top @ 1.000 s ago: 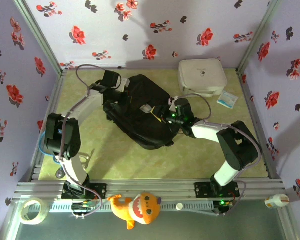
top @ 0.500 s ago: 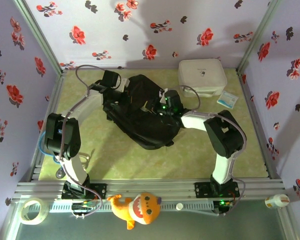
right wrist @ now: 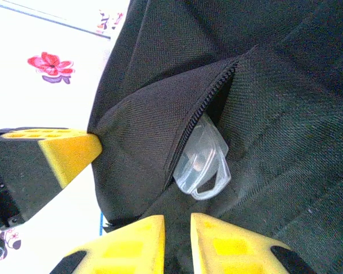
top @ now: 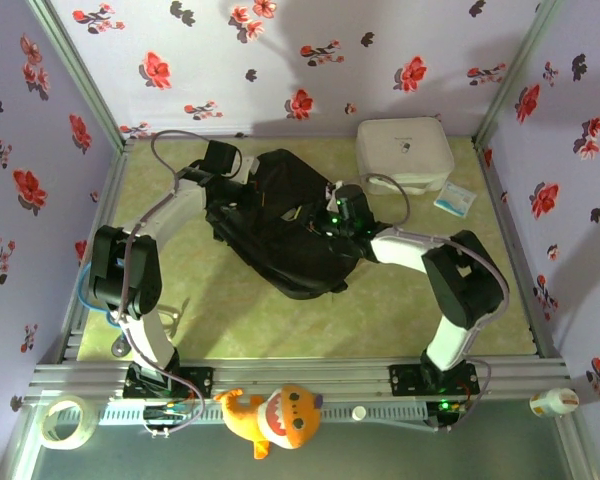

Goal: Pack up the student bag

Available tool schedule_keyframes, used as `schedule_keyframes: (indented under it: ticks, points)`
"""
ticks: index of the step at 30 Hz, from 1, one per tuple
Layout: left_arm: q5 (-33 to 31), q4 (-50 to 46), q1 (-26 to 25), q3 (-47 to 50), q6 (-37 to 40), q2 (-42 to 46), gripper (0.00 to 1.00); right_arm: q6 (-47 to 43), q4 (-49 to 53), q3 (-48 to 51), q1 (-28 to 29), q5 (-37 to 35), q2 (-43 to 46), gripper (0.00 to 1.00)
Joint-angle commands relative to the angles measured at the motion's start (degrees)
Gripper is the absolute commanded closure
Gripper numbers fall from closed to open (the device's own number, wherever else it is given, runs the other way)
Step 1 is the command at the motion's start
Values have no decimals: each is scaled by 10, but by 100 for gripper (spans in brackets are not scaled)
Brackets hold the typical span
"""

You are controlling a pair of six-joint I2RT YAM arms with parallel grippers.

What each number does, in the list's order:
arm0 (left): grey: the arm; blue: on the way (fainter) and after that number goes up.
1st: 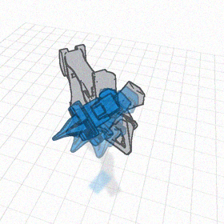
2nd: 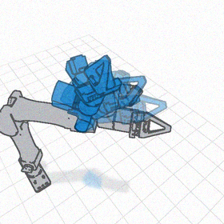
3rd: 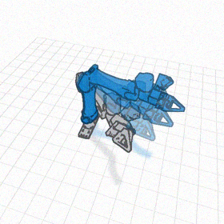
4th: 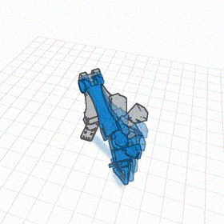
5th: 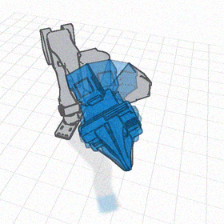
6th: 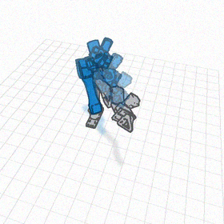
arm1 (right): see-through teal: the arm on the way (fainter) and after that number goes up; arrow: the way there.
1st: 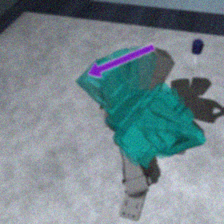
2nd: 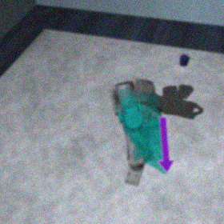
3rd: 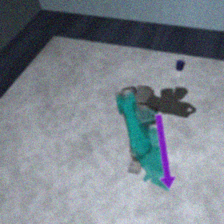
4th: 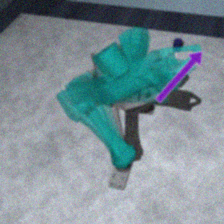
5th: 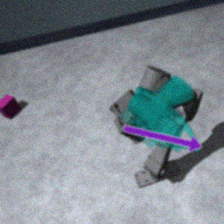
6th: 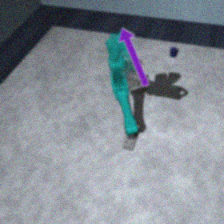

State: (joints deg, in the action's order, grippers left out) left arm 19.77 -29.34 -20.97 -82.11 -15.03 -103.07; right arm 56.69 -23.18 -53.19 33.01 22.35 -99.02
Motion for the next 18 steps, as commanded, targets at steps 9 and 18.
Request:
schedule_keyframes:
  ticks: [9, 18]
  points:
    - [36, 4, 2, -2, -13, -1, 100, -21, 46, -70, 9, -25, -65, 84]
    - [50, 5, 1, -2, -19, -3, 100, -24, 50, -164, 9, -9, -138, 90]
